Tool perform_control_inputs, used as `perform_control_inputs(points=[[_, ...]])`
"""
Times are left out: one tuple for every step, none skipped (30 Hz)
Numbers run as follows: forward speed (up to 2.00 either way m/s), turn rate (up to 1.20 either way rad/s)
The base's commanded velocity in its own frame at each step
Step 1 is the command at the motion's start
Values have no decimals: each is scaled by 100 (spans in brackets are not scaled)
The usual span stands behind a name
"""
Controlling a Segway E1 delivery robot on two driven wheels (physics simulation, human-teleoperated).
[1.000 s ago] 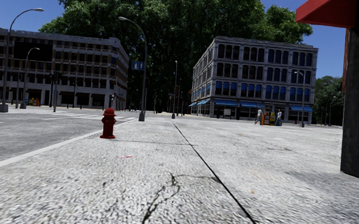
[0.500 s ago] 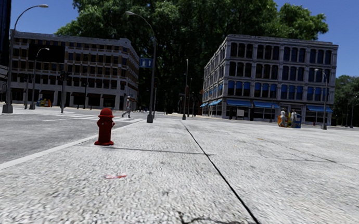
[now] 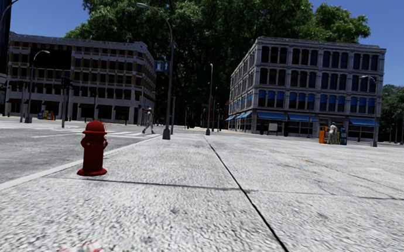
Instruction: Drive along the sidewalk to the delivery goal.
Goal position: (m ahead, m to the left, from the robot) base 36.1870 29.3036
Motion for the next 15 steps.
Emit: perform_control_inputs(points=[[200, 0], [200, 0], [200, 0], [200, 0], [200, 0], [200, 0], [200, 0], [200, 0], [200, 0], [200, 0], [200, 0], [200, 0], [200, 0], [200, 0], [200, 0]])
